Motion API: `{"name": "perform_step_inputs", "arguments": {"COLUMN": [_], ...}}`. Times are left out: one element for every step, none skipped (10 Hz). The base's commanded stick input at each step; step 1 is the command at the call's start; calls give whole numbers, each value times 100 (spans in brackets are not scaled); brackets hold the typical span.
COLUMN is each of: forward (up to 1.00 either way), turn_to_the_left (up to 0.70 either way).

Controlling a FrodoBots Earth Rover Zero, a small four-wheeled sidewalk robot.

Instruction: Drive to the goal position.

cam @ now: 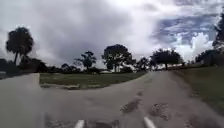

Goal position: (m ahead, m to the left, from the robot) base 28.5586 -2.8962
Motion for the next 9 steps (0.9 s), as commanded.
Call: {"name": "perform_step_inputs", "arguments": {"forward": [70, 70, 70, 70, 70, 70, 70, 70, 70], "turn_to_the_left": [-35, -35, -35, -35, -23, 0, 0, 0, 0]}}
